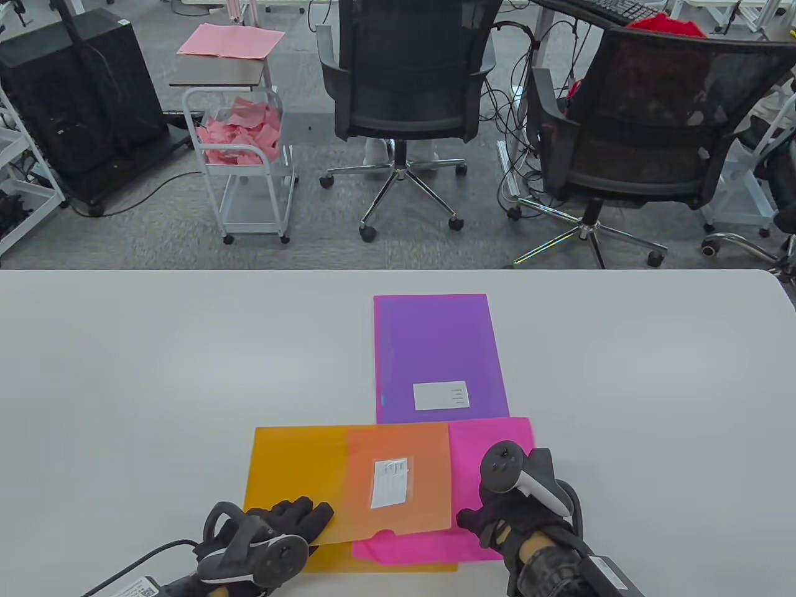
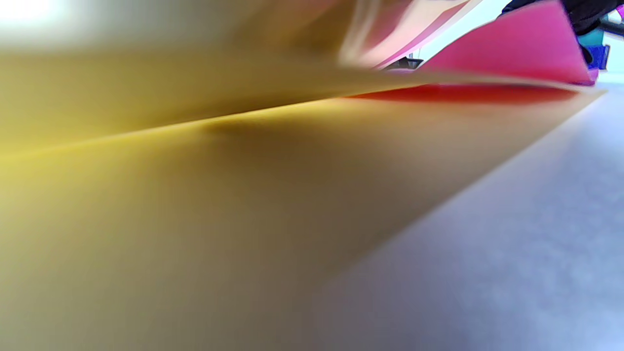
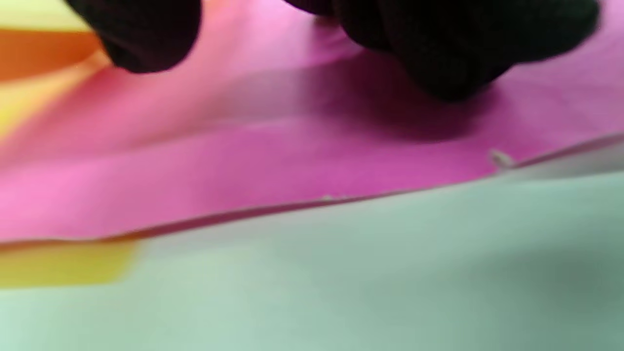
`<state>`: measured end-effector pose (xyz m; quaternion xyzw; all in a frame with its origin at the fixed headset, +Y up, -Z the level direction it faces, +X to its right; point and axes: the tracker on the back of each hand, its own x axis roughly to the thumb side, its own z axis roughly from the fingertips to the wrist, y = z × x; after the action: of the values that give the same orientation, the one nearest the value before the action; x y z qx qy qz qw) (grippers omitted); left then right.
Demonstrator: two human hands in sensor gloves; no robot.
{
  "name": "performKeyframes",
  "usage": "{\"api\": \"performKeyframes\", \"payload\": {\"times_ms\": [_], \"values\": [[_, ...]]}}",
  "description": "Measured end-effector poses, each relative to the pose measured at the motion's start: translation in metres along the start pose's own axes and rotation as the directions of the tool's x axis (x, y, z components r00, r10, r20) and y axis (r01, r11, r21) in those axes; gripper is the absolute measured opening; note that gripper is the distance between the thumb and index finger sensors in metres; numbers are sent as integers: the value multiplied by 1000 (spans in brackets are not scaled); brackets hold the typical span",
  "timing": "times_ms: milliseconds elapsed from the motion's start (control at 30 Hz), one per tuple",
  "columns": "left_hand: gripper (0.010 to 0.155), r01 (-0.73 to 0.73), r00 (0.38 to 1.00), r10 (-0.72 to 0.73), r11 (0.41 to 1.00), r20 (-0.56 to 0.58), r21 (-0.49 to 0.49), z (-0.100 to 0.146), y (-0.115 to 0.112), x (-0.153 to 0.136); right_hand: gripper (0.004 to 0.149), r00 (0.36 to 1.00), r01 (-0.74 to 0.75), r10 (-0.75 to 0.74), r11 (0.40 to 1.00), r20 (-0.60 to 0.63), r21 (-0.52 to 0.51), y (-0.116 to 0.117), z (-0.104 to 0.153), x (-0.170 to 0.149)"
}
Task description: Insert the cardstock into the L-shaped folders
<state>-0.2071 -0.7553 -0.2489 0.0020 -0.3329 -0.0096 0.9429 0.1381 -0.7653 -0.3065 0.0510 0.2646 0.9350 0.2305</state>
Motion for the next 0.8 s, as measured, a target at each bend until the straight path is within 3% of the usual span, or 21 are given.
{"api": "performKeyframes", "payload": {"times_ms": [100, 133, 200, 267, 333, 400, 533, 700, 800], "values": [[54, -45, 999, 45, 999, -27, 6, -1, 1, -5, 75, 973, 228, -229, 974, 36, 15, -11, 0, -8], [54, -64, 997, 64, 998, -39, 12, -1, 2, -7, 73, 960, 280, -279, 959, 31, -36, -20, 3, -14], [54, -101, 993, 103, 994, -51, 28, 0, 3, -11, 71, 962, 251, -266, 950, -56, -188, -39, 11, -25], [54, -151, 986, 153, 988, -68, 40, 0, 4, -15, 76, 965, 123, -177, 958, -193, -259, -53, 19, -40], [54, -200, 975, 204, 978, -83, 62, 1, 4, -20, 86, 928, 84, -136, 983, -347, -161, -57, 24, -57], [55, -228, 968, 235, 970, -85, 82, 2, 5, -22, 92, 895, 187, -198, 980, -399, -67, -52, 23, -73], [56, -229, 970, 236, 967, -56, 109, 3, 7, -20, 90, 846, 459, -434, 888, -310, 9, -33, 11, -76], [59, -140, 990, 137, 978, 29, 152, 4, 16, -6, 80, 883, 401, -415, 910, -221, -107, -21, 5, -42], [59, -131, 991, 126, 978, 45, 163, 4, 20, 1, 80, 893, 418, -428, 903, -136, -98, -13, 3, -26]]}}
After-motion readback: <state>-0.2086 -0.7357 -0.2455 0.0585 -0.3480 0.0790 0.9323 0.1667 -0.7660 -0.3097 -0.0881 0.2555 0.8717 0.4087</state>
